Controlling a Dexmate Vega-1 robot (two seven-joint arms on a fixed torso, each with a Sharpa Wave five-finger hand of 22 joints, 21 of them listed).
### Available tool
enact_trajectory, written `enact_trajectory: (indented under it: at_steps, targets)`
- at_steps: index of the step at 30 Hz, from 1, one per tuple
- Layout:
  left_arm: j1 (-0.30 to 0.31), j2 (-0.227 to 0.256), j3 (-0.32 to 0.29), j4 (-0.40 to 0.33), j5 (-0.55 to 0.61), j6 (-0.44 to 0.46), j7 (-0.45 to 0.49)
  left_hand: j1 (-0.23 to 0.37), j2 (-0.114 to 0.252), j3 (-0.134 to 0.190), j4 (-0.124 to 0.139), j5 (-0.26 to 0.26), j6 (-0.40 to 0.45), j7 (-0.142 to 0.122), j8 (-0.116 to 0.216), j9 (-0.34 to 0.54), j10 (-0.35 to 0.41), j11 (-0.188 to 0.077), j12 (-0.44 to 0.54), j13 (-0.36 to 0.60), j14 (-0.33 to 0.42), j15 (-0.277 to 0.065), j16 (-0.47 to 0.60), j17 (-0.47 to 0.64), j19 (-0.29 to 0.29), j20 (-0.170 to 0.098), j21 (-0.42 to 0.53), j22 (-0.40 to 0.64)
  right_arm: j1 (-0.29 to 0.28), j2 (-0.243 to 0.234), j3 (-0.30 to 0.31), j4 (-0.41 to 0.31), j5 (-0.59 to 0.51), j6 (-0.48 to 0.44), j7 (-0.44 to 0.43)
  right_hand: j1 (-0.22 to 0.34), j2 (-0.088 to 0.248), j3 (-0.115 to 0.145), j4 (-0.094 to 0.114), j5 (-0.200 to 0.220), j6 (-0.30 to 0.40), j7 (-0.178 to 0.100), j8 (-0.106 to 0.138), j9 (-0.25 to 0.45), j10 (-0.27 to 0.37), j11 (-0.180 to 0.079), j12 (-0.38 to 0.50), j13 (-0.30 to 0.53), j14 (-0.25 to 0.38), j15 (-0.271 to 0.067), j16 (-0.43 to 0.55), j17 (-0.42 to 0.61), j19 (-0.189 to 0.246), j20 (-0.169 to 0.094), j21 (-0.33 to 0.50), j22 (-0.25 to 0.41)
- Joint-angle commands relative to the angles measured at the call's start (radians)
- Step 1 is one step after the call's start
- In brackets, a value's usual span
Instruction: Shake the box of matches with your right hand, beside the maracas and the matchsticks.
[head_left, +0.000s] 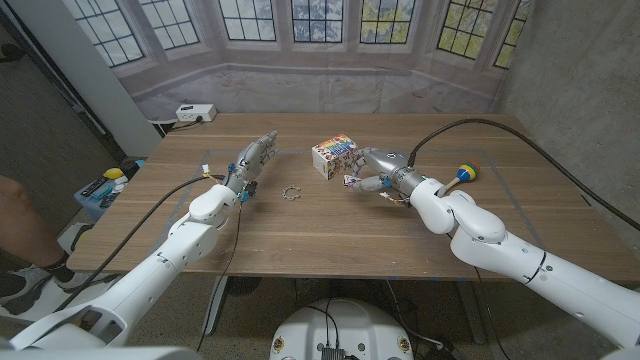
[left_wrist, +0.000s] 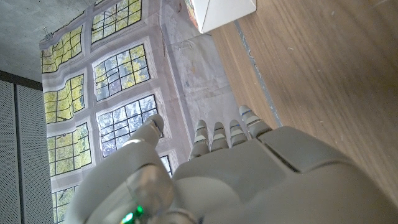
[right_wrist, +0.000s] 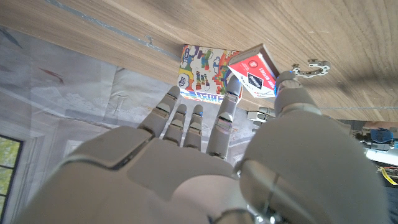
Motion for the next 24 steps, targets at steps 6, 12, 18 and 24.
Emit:
enact_trajectory:
  at_steps: [6,12,18,24]
  targets:
    - [0.000,-0.002,0.001,0.000,0.002,0.000,0.007,0.012,-0.002,-0.005,-0.002,0.008,0.006,0.004,0.006,0.001,-0.001,0.001,0.009,0.006,-0.003,0.003,0.002,0.005,0.001,0.011,-0.002,0.006,-0.001,0.023,0.018,0.022,-0.014,0.016,0.002,0.005,0.008,-0.003,0.002,-0.004,-0.001,0.000,0.000,0.003,0.005,0.007,-0.002,0.001,0.008,0.000,0.001,0.002,0.000,0.007,-0.001,0.005]
    - [0.001,-0.002,0.001,-0.003,0.003,0.001,0.009,0.012,-0.002,-0.005,-0.002,0.008,0.006,0.005,0.006,0.002,-0.002,0.001,0.009,0.006,-0.003,0.003,0.002,0.005,0.000,0.014,-0.002,0.006,0.009,0.035,0.030,0.038,-0.012,0.011,-0.021,0.006,0.009,-0.003,0.002,-0.004,-0.001,0.000,0.000,0.003,0.008,0.009,-0.001,0.001,0.009,-0.001,0.001,0.002,0.001,0.006,-0.001,0.005]
    - [0.004,-0.001,0.002,-0.008,0.004,0.002,0.011,0.012,-0.002,-0.006,-0.002,0.008,0.007,0.003,0.006,0.002,-0.001,0.001,0.009,0.006,-0.003,0.003,0.002,0.005,0.000,0.014,-0.002,0.006,0.015,0.049,0.045,0.055,-0.006,-0.010,-0.049,0.006,0.009,-0.004,0.002,-0.005,0.000,0.000,0.000,0.004,0.010,0.010,-0.001,0.001,0.012,-0.001,0.001,0.002,0.001,0.006,-0.001,0.005]
    - [0.009,0.002,0.002,-0.016,0.004,0.006,0.014,0.013,-0.002,-0.006,-0.002,0.008,0.006,0.004,0.006,0.002,-0.001,0.001,0.009,0.006,-0.003,0.003,0.002,0.005,0.001,0.014,-0.002,0.006,0.024,0.060,0.055,0.067,-0.001,-0.032,-0.074,0.006,0.009,-0.004,0.002,-0.005,0.000,0.000,0.000,0.005,0.011,0.014,-0.001,0.001,0.014,-0.002,0.001,0.002,0.001,0.006,-0.001,0.005]
